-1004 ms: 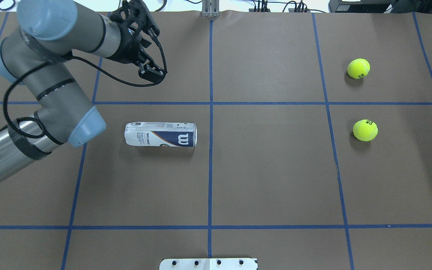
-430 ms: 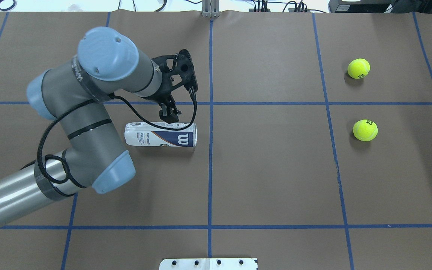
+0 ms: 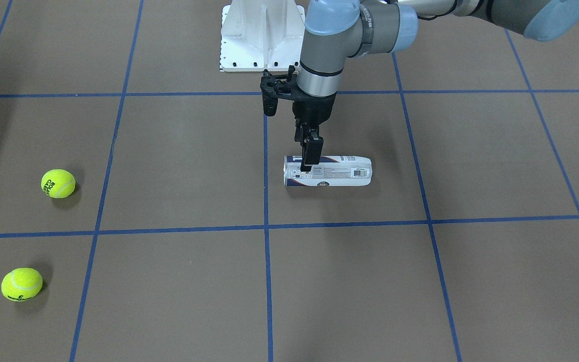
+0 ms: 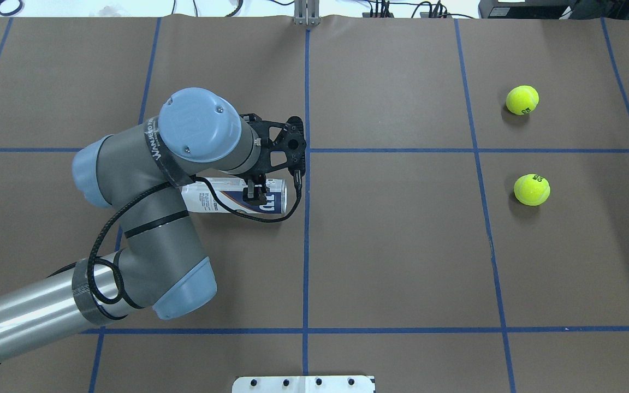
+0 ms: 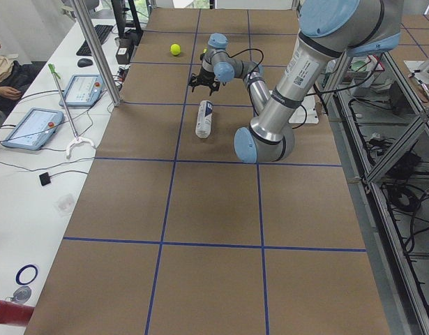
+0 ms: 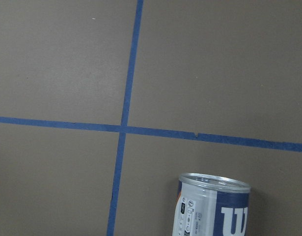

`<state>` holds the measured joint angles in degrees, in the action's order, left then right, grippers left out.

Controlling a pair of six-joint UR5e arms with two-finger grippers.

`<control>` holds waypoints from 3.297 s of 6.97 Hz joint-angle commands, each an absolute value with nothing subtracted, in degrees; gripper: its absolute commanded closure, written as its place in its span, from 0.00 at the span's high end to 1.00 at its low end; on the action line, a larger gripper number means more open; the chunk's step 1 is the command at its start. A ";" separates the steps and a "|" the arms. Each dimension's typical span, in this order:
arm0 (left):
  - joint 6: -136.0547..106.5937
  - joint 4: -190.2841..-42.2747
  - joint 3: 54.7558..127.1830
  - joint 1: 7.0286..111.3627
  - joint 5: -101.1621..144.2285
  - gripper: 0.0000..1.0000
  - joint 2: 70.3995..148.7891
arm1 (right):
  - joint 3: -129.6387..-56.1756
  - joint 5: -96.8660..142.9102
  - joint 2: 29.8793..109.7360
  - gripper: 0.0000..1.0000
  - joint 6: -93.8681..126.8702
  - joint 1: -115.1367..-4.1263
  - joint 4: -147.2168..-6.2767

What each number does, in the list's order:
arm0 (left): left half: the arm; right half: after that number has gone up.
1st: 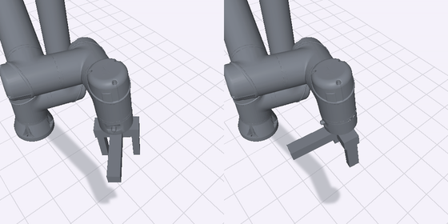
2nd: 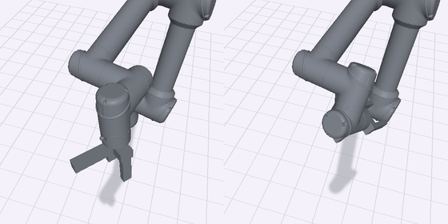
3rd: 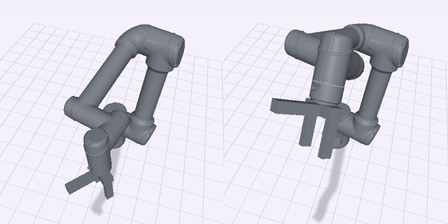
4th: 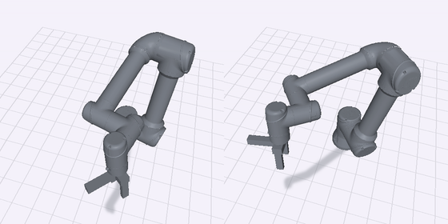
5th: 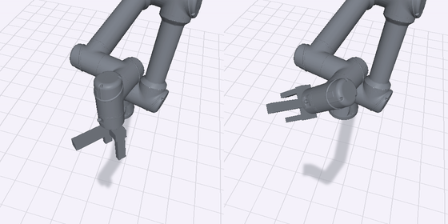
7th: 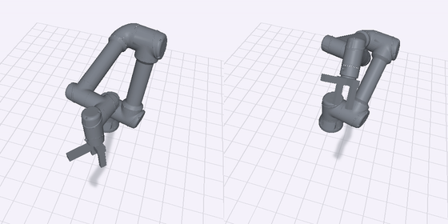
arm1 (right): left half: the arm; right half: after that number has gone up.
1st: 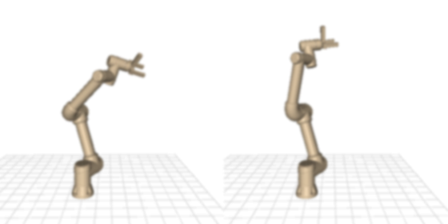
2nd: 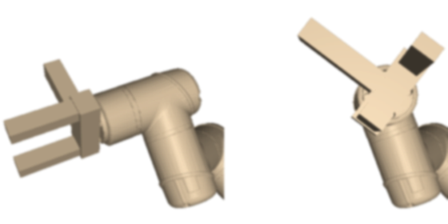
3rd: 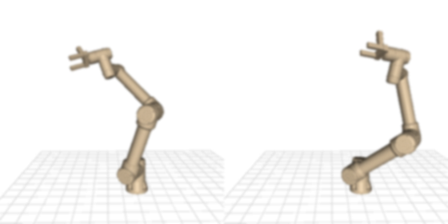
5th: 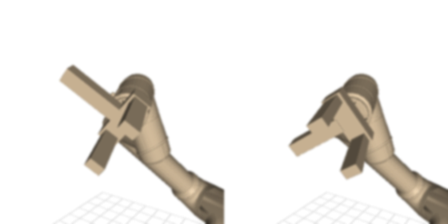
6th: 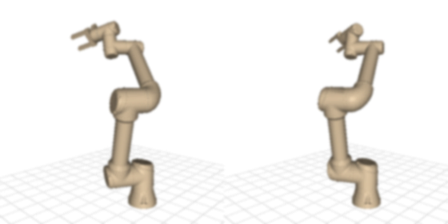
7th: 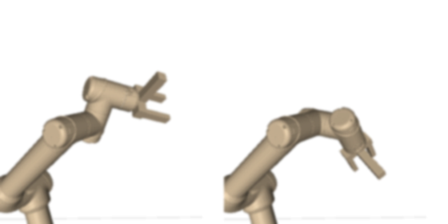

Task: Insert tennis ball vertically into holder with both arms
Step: 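Reach the left gripper down over the lying white Wilson can, then close the left gripper around the can's open end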

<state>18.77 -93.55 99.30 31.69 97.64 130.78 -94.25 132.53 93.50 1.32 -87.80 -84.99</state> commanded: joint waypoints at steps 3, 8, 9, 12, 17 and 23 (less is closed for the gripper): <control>20.83 -93.96 95.19 29.80 96.33 0.99 131.75 | -94.22 132.54 93.43 1.00 1.32 -87.80 -84.99; 18.02 -96.75 89.75 29.27 95.98 0.99 133.77 | -94.22 132.54 93.25 1.00 1.32 -87.80 -84.99; 17.41 -99.03 87.47 29.27 95.98 0.99 134.03 | -94.22 132.54 93.25 0.99 1.32 -87.80 -85.08; 16.79 -100.63 85.96 28.04 95.89 0.99 133.86 | -94.22 132.54 93.25 1.00 1.32 -87.80 -84.99; 16.70 -100.63 86.31 27.60 95.89 0.99 133.95 | -94.13 132.54 93.34 0.99 1.32 -87.80 -85.08; 14.06 -102.48 81.92 27.51 95.19 0.98 134.56 | -94.13 132.63 93.34 1.00 1.32 -87.80 -85.08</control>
<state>14.48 -102.27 82.66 27.55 95.19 134.21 -94.14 132.63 93.34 1.26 -87.80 -85.08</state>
